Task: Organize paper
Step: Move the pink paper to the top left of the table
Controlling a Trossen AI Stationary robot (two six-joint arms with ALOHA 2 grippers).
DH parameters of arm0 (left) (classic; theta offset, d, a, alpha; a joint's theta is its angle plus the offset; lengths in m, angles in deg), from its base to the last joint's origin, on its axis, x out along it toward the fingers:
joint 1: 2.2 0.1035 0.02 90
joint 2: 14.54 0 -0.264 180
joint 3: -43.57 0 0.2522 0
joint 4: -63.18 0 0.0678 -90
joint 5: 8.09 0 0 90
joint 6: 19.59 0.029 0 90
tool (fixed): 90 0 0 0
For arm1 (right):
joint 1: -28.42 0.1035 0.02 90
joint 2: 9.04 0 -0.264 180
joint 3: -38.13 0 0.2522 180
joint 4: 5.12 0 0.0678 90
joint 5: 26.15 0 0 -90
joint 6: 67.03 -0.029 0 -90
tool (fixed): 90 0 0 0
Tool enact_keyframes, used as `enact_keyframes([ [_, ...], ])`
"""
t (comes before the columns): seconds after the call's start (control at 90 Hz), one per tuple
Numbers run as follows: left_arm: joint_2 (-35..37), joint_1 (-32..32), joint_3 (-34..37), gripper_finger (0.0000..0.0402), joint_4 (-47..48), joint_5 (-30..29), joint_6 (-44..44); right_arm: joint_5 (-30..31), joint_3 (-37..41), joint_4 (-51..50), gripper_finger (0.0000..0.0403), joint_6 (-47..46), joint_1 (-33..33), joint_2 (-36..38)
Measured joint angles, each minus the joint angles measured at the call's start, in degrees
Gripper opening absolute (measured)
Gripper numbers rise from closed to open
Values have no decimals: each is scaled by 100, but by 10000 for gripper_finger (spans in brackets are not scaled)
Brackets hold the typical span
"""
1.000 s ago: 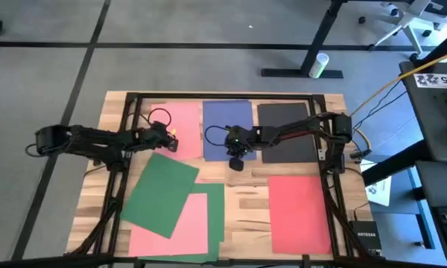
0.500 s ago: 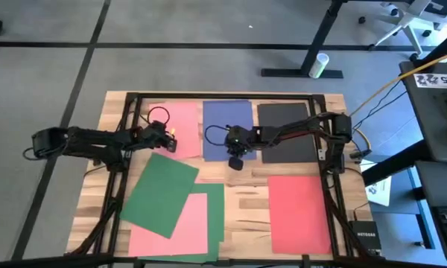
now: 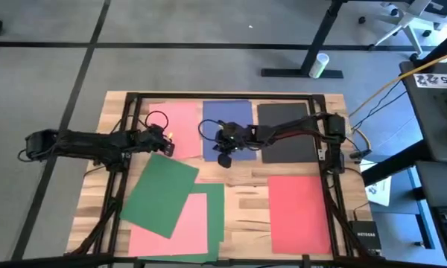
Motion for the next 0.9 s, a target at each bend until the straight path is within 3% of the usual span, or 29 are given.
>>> enact_keyframes([
  [0.2,66,-516,-423,0,1123,52,-204,-113,-386,-318,0,95,8,-385],
  [0.344,64,-692,-330,0,1882,60,-644,-118,-398,-325,0,100,8,-393],
  [0.589,77,-618,-110,0,1890,-117,-1208,-146,-394,-471,0,100,11,-393],
  [0.9,81,-509,-100,0,2032,-289,-1193,-106,-394,-661,0,174,120,-393],
])
